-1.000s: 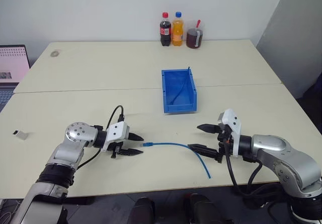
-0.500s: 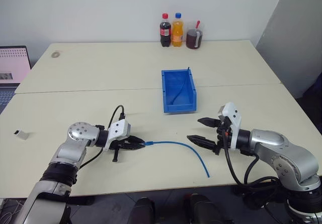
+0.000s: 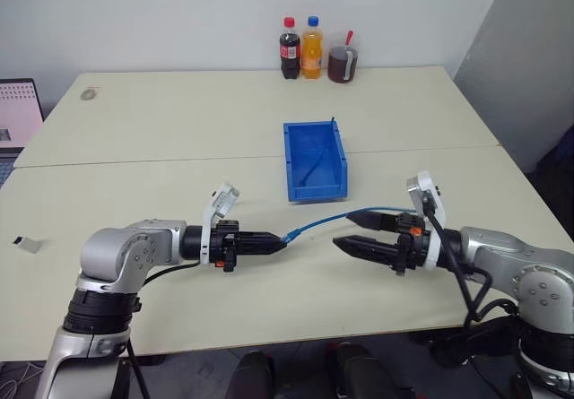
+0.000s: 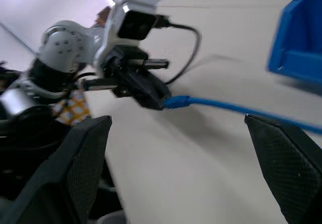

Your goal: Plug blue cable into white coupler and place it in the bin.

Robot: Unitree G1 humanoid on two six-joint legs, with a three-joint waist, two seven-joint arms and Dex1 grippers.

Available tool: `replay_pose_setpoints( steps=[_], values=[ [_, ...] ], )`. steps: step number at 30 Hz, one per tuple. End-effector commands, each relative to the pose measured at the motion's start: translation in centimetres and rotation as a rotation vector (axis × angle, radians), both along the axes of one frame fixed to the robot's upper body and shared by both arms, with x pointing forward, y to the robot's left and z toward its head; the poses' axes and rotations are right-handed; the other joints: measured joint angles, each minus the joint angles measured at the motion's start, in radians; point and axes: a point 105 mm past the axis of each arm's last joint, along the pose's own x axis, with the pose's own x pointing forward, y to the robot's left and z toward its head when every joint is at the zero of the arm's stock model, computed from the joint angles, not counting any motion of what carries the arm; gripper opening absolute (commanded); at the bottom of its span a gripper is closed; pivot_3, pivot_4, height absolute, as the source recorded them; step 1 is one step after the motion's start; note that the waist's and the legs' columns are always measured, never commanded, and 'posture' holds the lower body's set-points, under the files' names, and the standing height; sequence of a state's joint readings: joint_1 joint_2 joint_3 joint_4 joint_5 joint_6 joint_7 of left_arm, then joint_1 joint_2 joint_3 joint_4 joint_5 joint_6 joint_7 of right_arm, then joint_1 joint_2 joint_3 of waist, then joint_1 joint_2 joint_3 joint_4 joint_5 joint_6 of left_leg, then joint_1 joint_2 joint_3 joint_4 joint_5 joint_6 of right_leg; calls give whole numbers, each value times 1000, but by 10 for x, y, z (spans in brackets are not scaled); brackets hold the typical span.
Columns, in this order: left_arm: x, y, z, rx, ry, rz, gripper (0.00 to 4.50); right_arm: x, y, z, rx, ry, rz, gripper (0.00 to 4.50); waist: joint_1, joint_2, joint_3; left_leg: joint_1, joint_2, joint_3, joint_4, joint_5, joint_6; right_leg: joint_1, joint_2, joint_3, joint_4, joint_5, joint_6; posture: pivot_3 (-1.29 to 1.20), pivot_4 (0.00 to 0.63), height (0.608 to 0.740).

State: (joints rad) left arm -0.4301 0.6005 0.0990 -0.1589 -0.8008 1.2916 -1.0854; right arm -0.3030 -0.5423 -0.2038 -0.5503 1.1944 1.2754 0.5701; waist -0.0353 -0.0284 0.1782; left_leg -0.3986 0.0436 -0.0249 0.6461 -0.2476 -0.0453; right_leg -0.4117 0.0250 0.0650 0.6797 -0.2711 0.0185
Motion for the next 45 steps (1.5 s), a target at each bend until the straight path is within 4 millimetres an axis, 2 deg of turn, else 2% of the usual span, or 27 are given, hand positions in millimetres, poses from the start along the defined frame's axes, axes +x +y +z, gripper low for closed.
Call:
replay_pose_setpoints(
  steps=[1, 5, 9, 17, 32, 38, 45],
  values=[
    [-8, -5, 19, -81, 52, -4, 183, -18, 2, 13, 98, 70, 98, 4500, 0, 0, 0, 0, 0, 0, 0, 0, 0, 0, 0, 0, 0, 0, 0, 0, 150, 740],
    [-17, -9, 21, -122, 101, -6, 183, -23, 4, 8, 112, 126, 94, 4500, -4, -1, 0, 1, 0, 0, 1, 0, 0, 0, 0, 0, 0, 0, 0, 0, 150, 740],
    [-15, -10, 22, -151, 123, 23, 183, -24, 9, 0, 120, 164, 85, 4500, -5, -1, 0, 2, 0, 0, 1, 0, 0, 1, 0, 0, 0, 0, 0, 0, 150, 740],
    [-21, -18, 26, -186, 136, -16, 183, -8, 20, -6, 178, 185, 22, 4500, -5, -1, 0, 1, 0, 1, 1, 0, 0, 1, 0, 1, 0, 0, 0, 0, 150, 740],
    [-22, -22, 27, -239, 190, -39, 183, 9, 32, 11, 330, 210, -17, 4500, -6, -1, 0, 1, -1, 1, 0, 0, 0, 0, 0, 2, 0, 0, 0, 0, 150, 740],
    [-24, -24, 29, -267, 210, -62, 183, 5, 36, 8, 310, 220, 16, 4500, -5, -1, 0, 1, 0, 1, 0, 0, 0, 0, 0, 2, 0, 0, 0, 0, 150, 740],
    [-26, -27, 29, -284, 225, -66, 183, 10, 40, 3, 306, 232, 15, 4500, -5, -1, 0, 1, -1, 1, 0, 0, 0, 0, 0, 3, 0, 0, 0, 0, 150, 740]
  ],
)
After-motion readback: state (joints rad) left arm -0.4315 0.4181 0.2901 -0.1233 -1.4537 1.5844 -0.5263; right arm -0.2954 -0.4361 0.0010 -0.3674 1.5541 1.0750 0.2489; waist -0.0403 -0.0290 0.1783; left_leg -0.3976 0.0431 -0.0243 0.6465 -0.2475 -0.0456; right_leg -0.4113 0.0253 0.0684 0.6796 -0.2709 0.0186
